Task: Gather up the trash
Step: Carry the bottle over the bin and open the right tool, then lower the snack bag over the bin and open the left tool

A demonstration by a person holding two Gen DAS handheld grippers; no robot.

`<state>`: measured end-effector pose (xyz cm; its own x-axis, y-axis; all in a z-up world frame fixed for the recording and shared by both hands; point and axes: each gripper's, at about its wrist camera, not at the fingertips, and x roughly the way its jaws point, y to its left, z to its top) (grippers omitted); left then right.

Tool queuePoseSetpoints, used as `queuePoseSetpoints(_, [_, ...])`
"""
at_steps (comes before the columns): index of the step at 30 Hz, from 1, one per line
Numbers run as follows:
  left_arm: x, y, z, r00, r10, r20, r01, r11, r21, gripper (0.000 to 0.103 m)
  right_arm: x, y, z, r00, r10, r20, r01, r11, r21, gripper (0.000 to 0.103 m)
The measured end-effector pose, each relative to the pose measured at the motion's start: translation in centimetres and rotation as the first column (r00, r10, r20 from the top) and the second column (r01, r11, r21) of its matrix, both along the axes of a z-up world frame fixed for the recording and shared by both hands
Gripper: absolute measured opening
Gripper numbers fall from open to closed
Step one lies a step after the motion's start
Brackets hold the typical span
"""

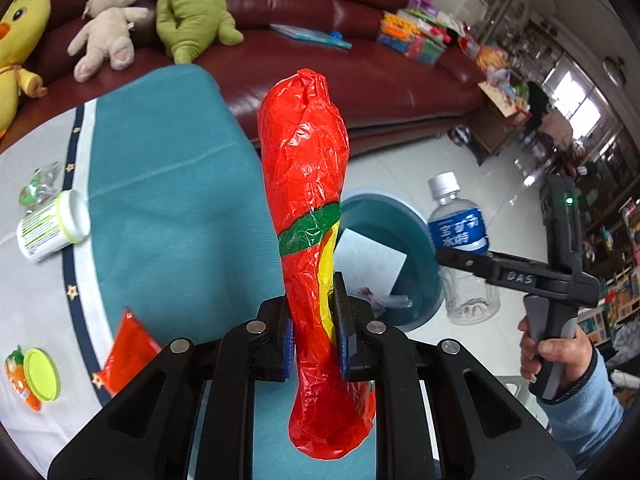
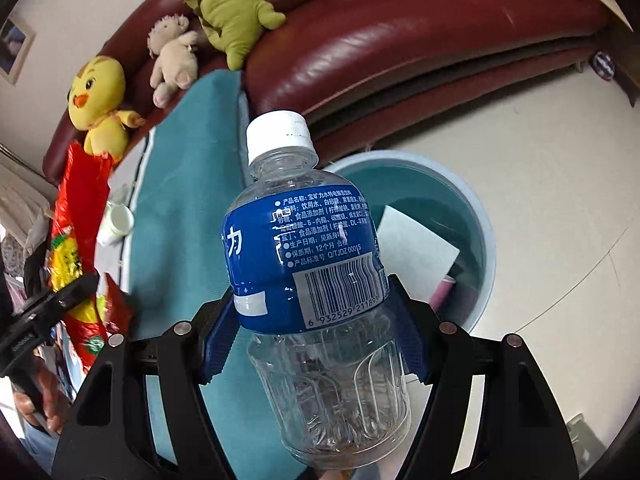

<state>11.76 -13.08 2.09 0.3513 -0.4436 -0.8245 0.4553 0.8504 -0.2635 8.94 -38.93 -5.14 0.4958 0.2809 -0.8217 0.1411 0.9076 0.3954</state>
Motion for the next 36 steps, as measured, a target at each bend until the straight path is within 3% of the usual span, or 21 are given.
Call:
queuePoseSetpoints(6, [1.0,-1.7,-1.0,1.0,0.001,-0.024,0.0,1.0,0.018,0.017,1.7,0.4,-2.4,0.998,0.051,-0.038,-0.052,0.998,-0.022,0.066])
queuePoseSetpoints(10, [1.4,-2.7,-1.5,0.999,-0.013,-0.033,0.014,1.0,0.026,0.017,2.5,1.1,-3.9,0.991,0.117,-0.067,-0.116,0.993,0.013,0.069])
queuePoseSetpoints(13, [1.6,-3.6,-1.8,0.999,-0.028,-0.037,0.029,0.999,0.034,0.017,2.5,1.1,-3.6,0.991,0.119,-0.054,-0.118,0.993,0.022,0.07])
queuePoseSetpoints(36, [3.1,-9.4,-3.8,0.989,-0.126,-0.081,0.129,0.991,0.029,0.017,-2.4,-5.8,-1.3,0.994,-0.105,-0.028,0.106,0.994,0.023,0.077])
